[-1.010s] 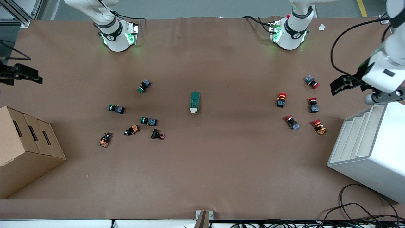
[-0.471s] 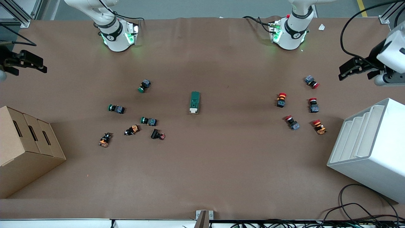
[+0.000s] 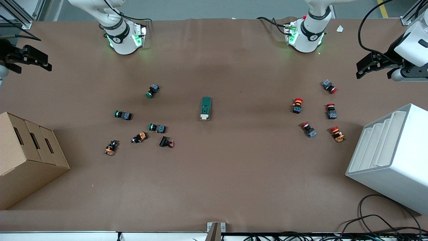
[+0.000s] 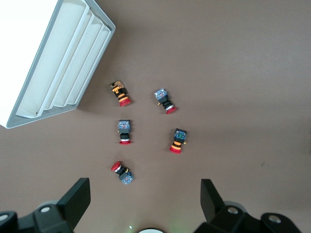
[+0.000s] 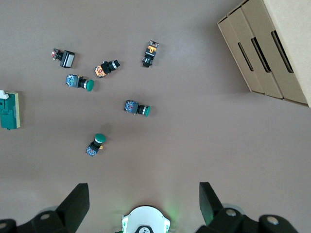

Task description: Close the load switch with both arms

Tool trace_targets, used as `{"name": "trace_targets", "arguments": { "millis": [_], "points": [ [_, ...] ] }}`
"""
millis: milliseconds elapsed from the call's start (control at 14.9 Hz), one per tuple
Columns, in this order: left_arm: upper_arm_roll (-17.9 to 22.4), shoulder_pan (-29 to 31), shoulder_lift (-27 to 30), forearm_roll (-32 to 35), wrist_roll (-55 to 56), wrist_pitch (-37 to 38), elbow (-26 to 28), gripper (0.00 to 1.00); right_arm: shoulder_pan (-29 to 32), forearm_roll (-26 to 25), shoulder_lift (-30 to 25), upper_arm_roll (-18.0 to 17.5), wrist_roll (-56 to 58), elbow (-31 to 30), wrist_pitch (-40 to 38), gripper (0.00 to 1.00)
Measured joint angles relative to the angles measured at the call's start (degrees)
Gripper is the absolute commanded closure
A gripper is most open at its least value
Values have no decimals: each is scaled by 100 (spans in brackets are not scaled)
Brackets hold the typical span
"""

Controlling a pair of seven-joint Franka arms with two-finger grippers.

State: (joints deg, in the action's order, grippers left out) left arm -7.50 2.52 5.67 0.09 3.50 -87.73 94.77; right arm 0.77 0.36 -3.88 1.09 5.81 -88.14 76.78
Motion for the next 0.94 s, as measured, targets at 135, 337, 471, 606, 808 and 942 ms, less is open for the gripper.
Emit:
{"name": "trace_targets", "arguments": {
  "millis": [135, 337, 471, 606, 808, 942],
  "points": [
    [-4, 0, -6, 0, 0, -17, 0, 0, 8, 0, -23, 0, 0, 0, -32, 0],
    [-4, 1, -12, 0, 0, -28, -27, 0, 8, 0, -26, -4, 0, 0, -29, 0],
    [-6, 0, -12, 0, 0, -22, -108, 0, 8, 0, -27, -4, 0, 14, -7, 0],
    [-8, 0, -11, 0, -1, -18, -198, 0, 8, 0, -29, -4, 0, 42, 4, 0],
    [-10, -3, -59, 0, -1, -10, -239, 0, 8, 4, -29, -4, -1, 58, 17, 0],
    [-14, -11, -139, 0, -1, -10, -245, 0, 8, 7, -29, -4, -4, 58, 19, 0]
  ]
}}
